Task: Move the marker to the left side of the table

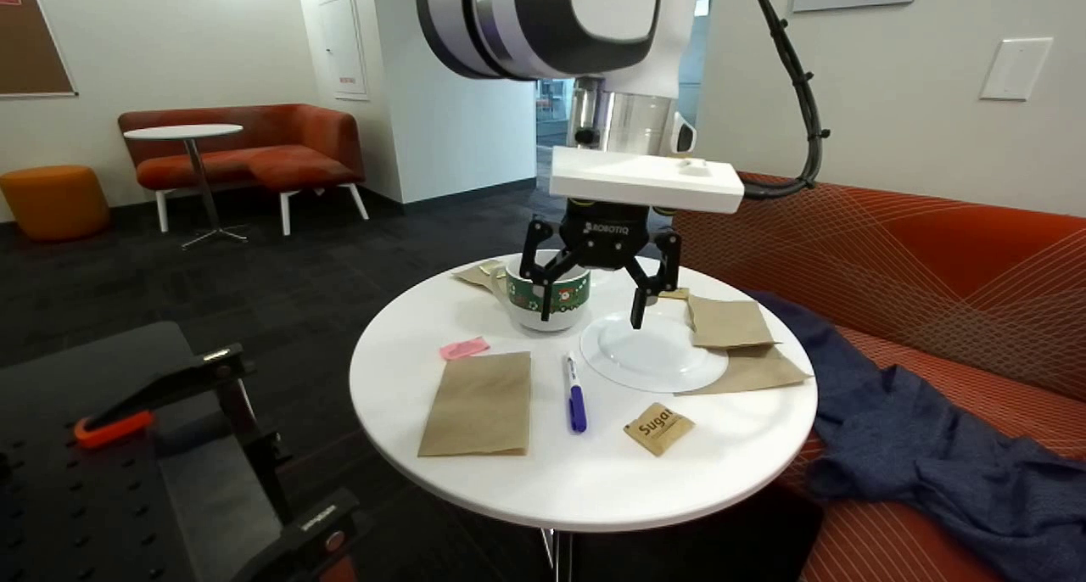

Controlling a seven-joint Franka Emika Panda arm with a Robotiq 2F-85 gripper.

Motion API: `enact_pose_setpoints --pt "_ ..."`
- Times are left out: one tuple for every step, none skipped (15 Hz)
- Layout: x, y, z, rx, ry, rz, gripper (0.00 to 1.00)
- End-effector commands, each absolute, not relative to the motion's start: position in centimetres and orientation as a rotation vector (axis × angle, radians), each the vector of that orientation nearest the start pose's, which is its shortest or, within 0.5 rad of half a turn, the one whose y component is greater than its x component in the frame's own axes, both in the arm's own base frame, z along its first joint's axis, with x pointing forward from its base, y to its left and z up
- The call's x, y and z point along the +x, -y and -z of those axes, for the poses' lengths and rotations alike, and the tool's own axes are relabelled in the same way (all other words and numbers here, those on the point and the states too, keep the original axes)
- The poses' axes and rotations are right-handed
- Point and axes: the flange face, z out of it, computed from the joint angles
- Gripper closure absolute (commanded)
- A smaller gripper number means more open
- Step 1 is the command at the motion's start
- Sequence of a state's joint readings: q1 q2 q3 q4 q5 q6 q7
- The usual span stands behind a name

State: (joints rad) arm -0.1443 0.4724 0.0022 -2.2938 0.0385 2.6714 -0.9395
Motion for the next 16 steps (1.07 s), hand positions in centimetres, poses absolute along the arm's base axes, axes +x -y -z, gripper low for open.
enact_pose_setpoints --pt "51.7 7.9 -11.8 -2.866 1.133 -0.101 0.0" --pt "51.8 8.0 -11.3 -2.866 1.127 -0.104 0.0" --pt "51.8 8.0 -10.9 -2.865 1.124 -0.109 0.0" --pt "51.7 8.0 -10.3 -2.866 1.12 -0.113 0.0" --pt "51.7 8.0 -9.9 -2.868 1.116 -0.114 0.0" --pt "51.7 8.0 -9.5 -2.869 1.116 -0.115 0.0" --pt "51.6 7.9 -9.0 -2.871 1.118 -0.112 0.0" --pt "51.6 7.9 -8.6 -2.874 1.122 -0.111 0.0" --pt "51.6 7.8 -8.2 -2.877 1.128 -0.103 0.0" --pt "51.5 7.7 -7.8 -2.884 1.13 -0.094 0.0" --pt "51.6 7.6 -7.4 -2.893 1.131 -0.078 0.0" --pt "51.6 7.5 -7.1 -2.898 1.137 -0.063 0.0" --pt "51.6 7.4 -6.8 -2.908 1.136 -0.045 0.0" --pt "51.6 7.3 -6.5 -2.915 1.142 -0.024 0.0" --pt "51.6 7.2 -6.3 -2.924 1.142 -0.004 0.0" --pt "51.6 7.2 -6.0 -2.93 1.144 0.012 0.0"
